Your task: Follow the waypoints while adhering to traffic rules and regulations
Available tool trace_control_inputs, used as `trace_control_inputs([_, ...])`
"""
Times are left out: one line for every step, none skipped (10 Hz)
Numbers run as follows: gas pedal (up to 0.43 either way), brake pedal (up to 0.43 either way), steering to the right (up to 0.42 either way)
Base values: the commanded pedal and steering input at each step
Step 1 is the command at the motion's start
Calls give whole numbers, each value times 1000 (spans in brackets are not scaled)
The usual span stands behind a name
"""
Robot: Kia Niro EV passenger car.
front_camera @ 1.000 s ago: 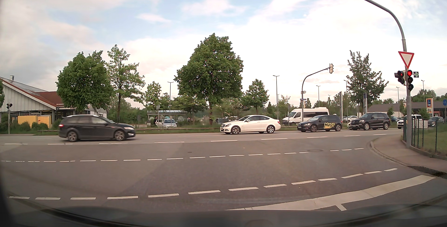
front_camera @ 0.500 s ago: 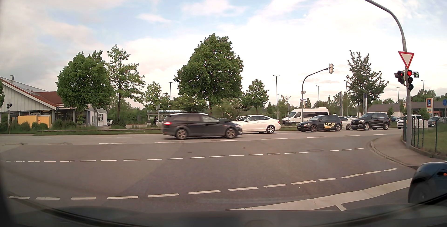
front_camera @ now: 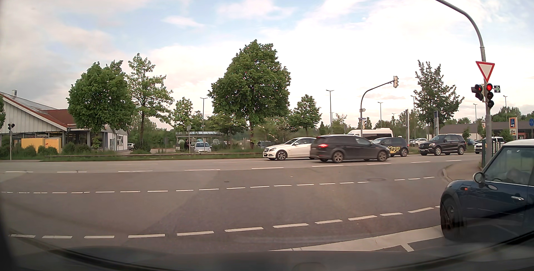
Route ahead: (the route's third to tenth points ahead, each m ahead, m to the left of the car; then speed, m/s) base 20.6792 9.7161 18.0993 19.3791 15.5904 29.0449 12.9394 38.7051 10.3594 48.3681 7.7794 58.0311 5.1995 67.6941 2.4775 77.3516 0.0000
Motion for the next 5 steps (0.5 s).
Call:
trace_control_inputs([0,360,-1])
trace_control_inputs([0,360,-1])
trace_control_inputs([0,360,-1])
trace_control_inputs([0,360,-1])
trace_control_inputs([0,360,-2])
